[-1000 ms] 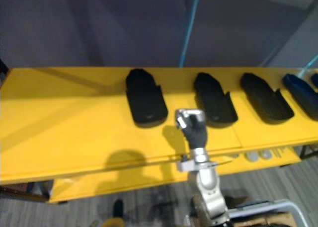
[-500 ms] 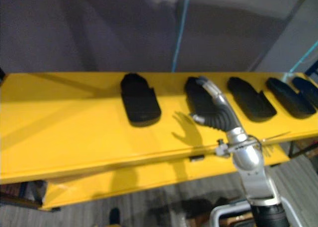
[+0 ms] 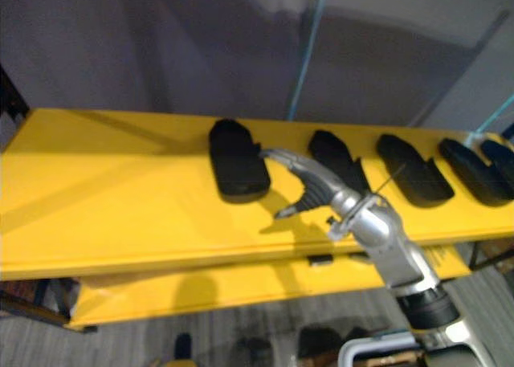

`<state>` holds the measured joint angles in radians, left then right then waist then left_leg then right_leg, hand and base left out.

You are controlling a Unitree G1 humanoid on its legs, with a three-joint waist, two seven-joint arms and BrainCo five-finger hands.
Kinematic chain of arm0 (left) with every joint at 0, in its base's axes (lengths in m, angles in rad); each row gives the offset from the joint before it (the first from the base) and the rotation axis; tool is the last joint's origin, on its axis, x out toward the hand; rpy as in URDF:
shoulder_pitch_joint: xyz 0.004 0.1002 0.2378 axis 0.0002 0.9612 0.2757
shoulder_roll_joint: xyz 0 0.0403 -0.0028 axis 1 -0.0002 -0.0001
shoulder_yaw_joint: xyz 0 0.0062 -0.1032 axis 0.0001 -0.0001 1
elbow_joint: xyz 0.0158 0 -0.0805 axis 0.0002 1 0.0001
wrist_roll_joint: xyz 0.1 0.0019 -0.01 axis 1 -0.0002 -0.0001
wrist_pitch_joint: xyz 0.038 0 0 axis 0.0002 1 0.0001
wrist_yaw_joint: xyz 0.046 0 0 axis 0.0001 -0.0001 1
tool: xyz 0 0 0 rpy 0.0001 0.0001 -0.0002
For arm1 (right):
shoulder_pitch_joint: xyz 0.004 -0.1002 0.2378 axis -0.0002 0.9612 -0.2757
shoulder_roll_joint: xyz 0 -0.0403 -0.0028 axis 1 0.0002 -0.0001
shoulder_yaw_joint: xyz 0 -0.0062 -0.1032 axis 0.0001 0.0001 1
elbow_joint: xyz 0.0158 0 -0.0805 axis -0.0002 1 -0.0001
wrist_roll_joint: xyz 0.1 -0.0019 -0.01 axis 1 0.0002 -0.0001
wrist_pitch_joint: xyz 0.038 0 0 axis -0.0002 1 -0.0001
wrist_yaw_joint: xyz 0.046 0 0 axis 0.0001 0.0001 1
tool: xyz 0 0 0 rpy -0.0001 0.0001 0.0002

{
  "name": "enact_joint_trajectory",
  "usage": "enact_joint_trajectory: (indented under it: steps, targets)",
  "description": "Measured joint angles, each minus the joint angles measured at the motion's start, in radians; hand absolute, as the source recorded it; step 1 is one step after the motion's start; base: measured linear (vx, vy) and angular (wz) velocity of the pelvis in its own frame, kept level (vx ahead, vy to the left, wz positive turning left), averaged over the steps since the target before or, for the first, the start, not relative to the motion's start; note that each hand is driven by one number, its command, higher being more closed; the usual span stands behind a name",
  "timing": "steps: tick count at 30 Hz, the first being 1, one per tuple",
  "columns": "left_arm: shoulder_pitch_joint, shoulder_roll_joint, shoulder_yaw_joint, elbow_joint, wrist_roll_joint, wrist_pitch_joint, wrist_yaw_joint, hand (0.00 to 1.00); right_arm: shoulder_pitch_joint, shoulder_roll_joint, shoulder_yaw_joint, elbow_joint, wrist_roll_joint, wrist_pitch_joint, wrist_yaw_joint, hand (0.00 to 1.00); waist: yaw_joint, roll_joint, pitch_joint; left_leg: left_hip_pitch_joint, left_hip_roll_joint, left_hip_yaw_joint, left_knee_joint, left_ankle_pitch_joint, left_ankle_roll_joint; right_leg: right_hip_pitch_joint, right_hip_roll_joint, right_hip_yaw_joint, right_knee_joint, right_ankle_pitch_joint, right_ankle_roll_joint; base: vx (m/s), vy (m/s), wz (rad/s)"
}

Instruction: Walk over and take plastic housings, then place them on the shelf

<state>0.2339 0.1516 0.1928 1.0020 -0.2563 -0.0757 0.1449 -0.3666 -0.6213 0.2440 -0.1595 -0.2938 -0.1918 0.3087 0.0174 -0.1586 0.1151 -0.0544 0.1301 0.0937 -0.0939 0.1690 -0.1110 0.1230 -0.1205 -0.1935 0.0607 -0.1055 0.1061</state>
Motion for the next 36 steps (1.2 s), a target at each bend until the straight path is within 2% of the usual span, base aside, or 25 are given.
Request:
enact_joint_trajectory:
  steps: [4, 7, 10, 11, 12, 13, 14, 15, 17, 22, 27, 36]
  targets:
    - [0.000, 0.001, 0.000, -0.001, 0.002, 0.022, 0.000, 0.00, -0.014, 0.000, 0.014, 0.031, -0.036, 0.000, -0.001, 0.00, 0.005, 0.000, 0.000, 0.001, -0.001, 0.000, 0.000, 0.004, -0.001, 0.004, 0.000, 0.001, 0.002, 0.005, 0.007, 0.00, 0.000, 0.00]
    - [-0.001, 0.000, 0.000, -0.004, 0.031, 0.024, 0.001, 0.00, -0.015, 0.002, 0.014, 0.057, -0.059, 0.000, -0.028, 0.00, 0.014, 0.007, 0.006, 0.000, 0.002, -0.001, 0.001, 0.012, -0.001, -0.003, 0.003, 0.003, 0.017, 0.004, 0.004, -0.02, 0.000, 0.00]
    - [-0.034, 0.005, -0.001, -0.008, 0.037, 0.026, 0.001, 0.00, -0.049, 0.005, 0.032, 0.061, -0.107, 0.000, -0.089, 0.00, 0.026, 0.019, 0.055, -0.024, 0.020, 0.000, 0.002, 0.016, 0.001, -0.049, 0.017, 0.010, 0.063, -0.010, -0.017, -0.11, -0.006, -0.03]
    - [-0.054, 0.013, -0.001, -0.009, 0.035, 0.026, 0.001, 0.00, -0.080, 0.006, 0.048, 0.061, -0.125, 0.003, -0.112, 0.00, 0.027, 0.017, 0.079, -0.038, 0.026, 0.002, 0.002, 0.016, 0.002, -0.070, 0.022, 0.012, 0.070, -0.014, -0.017, -0.22, 0.001, 0.01]
    - [-0.090, 0.030, -0.001, -0.009, 0.027, 0.025, 0.003, 0.00, -0.124, 0.010, 0.074, 0.061, -0.152, 0.006, -0.145, 0.00, 0.028, 0.004, 0.123, -0.058, 0.033, 0.007, 0.008, 0.016, 0.003, -0.094, 0.020, 0.015, 0.071, -0.013, -0.018, -0.18, 0.011, -0.01]
    - [-0.112, 0.041, 0.000, -0.010, 0.019, 0.024, 0.004, 0.00, -0.136, 0.020, 0.087, 0.061, -0.157, 0.016, -0.159, 0.00, 0.034, -0.012, 0.147, -0.084, 0.033, 0.019, 0.041, 0.010, 0.023, -0.108, 0.017, 0.017, 0.073, -0.015, -0.013, -0.13, 0.019, 0.05]
    - [-0.121, 0.043, 0.001, -0.012, 0.017, 0.022, 0.006, 0.00, -0.140, 0.022, 0.093, 0.060, -0.162, 0.021, -0.162, 0.00, 0.036, -0.012, 0.159, -0.107, 0.035, 0.019, 0.078, 0.007, 0.028, -0.108, 0.020, 0.017, 0.076, -0.015, -0.011, -0.05, 0.014, 0.03]
    - [-0.125, 0.043, 0.000, -0.017, 0.016, 0.020, 0.006, 0.00, -0.142, 0.027, 0.099, 0.060, -0.165, 0.027, -0.162, 0.00, 0.042, -0.012, 0.172, -0.116, 0.037, 0.018, 0.098, 0.007, 0.024, -0.110, 0.026, 0.022, 0.084, -0.015, -0.011, -0.02, 0.047, 0.11]
    - [-0.134, 0.048, -0.004, -0.055, -0.015, 0.011, 0.007, 0.00, -0.161, 0.035, 0.136, 0.060, -0.169, 0.056, -0.163, 0.00, 0.055, -0.034, 0.193, -0.125, 0.017, 0.019, 0.095, 0.003, 0.025, -0.121, 0.020, 0.063, 0.089, -0.012, -0.014, 0.03, 0.069, 0.09]
    - [-0.153, 0.049, -0.017, -0.080, -0.021, 0.000, 0.006, 0.00, -0.207, 0.036, 0.143, 0.061, -0.169, 0.091, -0.163, 0.00, 0.082, -0.017, 0.214, -0.138, 0.000, 0.006, 0.093, 0.005, 0.032, -0.123, 0.010, 0.056, 0.084, -0.009, -0.016, 0.03, 0.014, 0.11]
    - [-0.154, 0.047, -0.022, -0.087, -0.021, 0.001, 0.005, 0.00, -0.247, 0.036, 0.205, 0.122, -0.194, 0.132, -0.163, 0.00, 0.083, -0.006, 0.232, -0.122, -0.001, 0.004, 0.045, 0.028, 0.035, -0.125, 0.013, 0.053, 0.082, -0.010, -0.016, 0.02, -0.037, 0.02]
    - [-0.154, 0.047, -0.021, -0.088, -0.021, 0.021, 0.003, 0.00, -0.293, 0.036, 0.207, 0.187, -0.235, 0.213, -0.176, 0.00, 0.084, 0.003, 0.241, -0.113, 0.000, 0.002, 0.017, 0.035, 0.034, -0.128, 0.016, 0.055, 0.087, -0.014, -0.016, 0.01, -0.011, 0.02]
